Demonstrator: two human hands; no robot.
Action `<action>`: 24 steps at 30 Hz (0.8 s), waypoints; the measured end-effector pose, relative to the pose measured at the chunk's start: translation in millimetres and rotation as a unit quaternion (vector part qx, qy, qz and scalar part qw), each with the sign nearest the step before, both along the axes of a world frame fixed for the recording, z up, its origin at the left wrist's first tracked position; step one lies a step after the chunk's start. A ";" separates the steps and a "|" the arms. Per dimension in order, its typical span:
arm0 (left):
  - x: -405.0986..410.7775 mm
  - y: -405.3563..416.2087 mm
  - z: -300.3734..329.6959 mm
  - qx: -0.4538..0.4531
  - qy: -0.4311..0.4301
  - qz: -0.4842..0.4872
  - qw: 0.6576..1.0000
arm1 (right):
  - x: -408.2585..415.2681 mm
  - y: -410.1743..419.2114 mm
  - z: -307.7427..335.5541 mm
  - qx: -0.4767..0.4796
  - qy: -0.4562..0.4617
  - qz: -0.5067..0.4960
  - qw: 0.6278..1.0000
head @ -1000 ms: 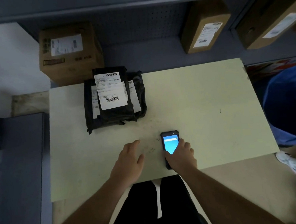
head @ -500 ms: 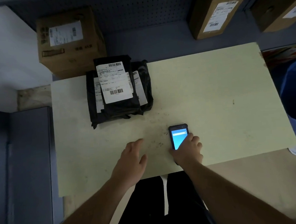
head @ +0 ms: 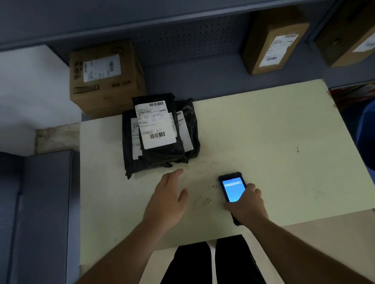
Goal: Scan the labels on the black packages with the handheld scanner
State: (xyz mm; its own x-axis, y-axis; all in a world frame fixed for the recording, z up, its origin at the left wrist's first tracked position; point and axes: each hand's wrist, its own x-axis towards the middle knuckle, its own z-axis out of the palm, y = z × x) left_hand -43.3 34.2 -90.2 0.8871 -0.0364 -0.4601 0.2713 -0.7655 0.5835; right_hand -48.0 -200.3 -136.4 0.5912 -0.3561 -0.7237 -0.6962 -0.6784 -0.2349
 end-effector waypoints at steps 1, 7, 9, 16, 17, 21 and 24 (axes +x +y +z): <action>7.1 2.6 4.3 0.001 -0.022 0.016 1.000 | 1.6 -2.4 3.9 0.013 -0.011 -0.005 1.000; 54.3 15.2 22.6 0.041 -0.152 0.158 0.975 | 14.7 -6.3 27.6 0.039 -0.033 -0.027 0.998; 67.1 18.3 24.2 0.067 -0.156 0.202 0.965 | 20.1 -5.8 35.4 0.060 -0.038 -0.028 0.997; 95.7 16.3 21.1 0.131 -0.024 0.262 0.956 | 35.2 6.1 58.6 0.167 -0.041 -0.062 0.983; 97.7 14.7 19.9 0.133 -0.010 0.262 0.956 | 36.3 8.9 61.8 0.178 -0.041 -0.066 0.981; 107.5 9.1 15.8 0.126 0.036 0.285 0.950 | 40.8 16.4 73.3 0.216 -0.051 -0.087 0.971; 116.2 9.8 11.8 0.098 0.074 0.311 0.942 | 43.7 17.6 81.2 0.250 -0.052 -0.114 0.960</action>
